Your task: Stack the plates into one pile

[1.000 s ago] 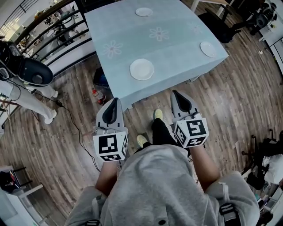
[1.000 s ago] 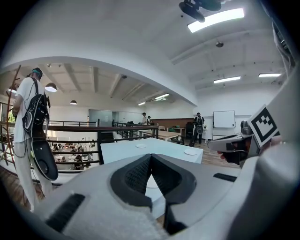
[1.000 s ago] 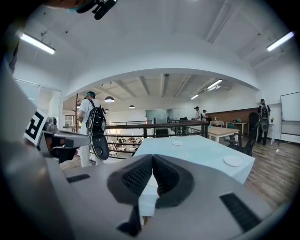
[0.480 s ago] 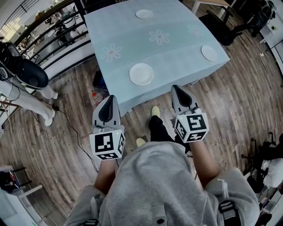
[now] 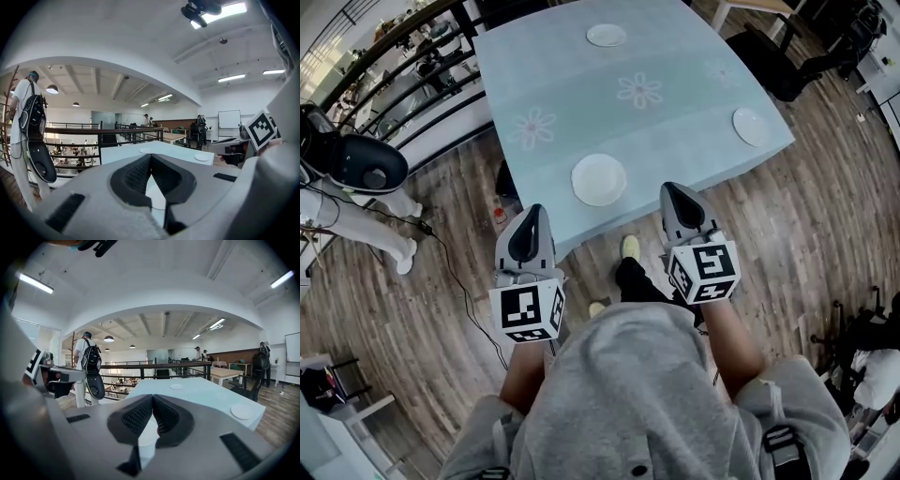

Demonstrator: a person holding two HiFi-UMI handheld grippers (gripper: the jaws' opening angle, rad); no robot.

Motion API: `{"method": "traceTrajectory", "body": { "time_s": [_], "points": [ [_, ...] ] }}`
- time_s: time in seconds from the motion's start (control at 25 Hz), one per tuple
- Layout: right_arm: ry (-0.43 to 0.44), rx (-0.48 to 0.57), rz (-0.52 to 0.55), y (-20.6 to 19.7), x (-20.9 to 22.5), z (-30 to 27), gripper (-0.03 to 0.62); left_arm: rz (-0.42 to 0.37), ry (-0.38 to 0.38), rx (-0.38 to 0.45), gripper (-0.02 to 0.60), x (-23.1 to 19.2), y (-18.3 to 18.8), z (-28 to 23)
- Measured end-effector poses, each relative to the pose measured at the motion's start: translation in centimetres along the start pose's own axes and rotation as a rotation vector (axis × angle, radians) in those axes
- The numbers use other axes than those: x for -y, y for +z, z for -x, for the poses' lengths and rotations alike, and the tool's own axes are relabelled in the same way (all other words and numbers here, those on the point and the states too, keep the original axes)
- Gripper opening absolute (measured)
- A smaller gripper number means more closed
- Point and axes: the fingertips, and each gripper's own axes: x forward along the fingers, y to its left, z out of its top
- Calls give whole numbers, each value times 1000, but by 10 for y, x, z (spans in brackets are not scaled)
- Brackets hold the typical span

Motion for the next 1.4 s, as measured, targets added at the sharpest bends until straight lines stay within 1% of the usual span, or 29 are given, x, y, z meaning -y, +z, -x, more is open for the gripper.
{"method": "traceTrajectory", "body": {
  "time_s": [0.36, 0.6, 0.68, 0.84, 1.08, 1.28, 1.4],
  "points": [
    [29, -14, 3, 15, 49, -63, 26, -2, 27, -28, 17, -5, 11, -78],
    [58, -5, 25, 26, 77, -93, 26, -13, 55, -40, 17, -5, 22, -118],
    [66, 1, 25, 31, 88, -102, 26, -25, 67, -42, 17, -5, 26, -129],
    [71, 15, 18, 38, 114, -117, 26, -74, 93, -43, 17, -1, 34, -153],
    [96, 17, 19, 39, 141, -137, 26, -103, 124, -54, 17, 7, 36, -178],
    [117, 13, 42, 39, 152, -153, 26, -68, 140, -69, 15, 6, 29, -187],
    [145, 10, 67, 37, 153, -160, 26, -57, 150, -76, 17, 5, 24, -187]
  ]
}}
